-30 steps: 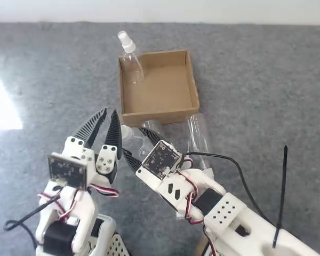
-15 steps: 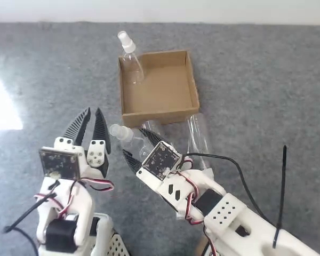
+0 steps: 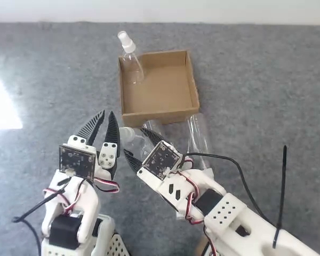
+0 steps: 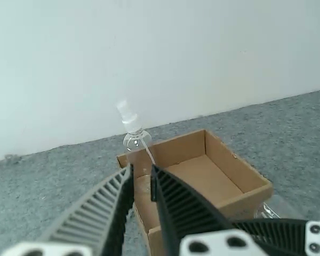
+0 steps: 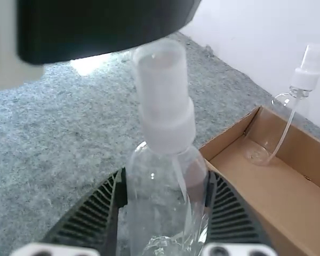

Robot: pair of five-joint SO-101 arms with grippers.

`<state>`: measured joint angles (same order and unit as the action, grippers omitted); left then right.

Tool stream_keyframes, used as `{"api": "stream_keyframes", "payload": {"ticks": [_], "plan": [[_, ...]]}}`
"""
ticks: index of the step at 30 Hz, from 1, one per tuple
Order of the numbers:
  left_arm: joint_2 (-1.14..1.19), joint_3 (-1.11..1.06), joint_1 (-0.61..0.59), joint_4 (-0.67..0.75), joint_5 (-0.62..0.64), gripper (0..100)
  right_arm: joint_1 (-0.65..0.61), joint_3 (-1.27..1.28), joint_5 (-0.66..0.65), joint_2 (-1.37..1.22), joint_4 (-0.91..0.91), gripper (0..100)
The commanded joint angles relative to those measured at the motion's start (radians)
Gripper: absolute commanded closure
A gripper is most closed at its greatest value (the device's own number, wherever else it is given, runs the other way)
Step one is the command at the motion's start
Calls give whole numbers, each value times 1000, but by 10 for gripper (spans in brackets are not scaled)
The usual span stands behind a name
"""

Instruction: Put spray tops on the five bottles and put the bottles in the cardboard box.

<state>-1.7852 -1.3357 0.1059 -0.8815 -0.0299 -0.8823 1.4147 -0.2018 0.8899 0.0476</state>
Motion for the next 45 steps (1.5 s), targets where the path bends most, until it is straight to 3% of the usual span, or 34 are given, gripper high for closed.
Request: {"api": "stream_keyframes", "payload": {"ticks": [1, 14, 45], "plan": [[14, -8, 14, -5, -14, 945, -7, -14, -14, 33, 22, 908], [15, -68, -49, 98, -14, 945, -12, -11, -14, 35, 22, 908], [8, 127, -58, 29, 41, 945, -5, -6, -12, 33, 15, 908]]}}
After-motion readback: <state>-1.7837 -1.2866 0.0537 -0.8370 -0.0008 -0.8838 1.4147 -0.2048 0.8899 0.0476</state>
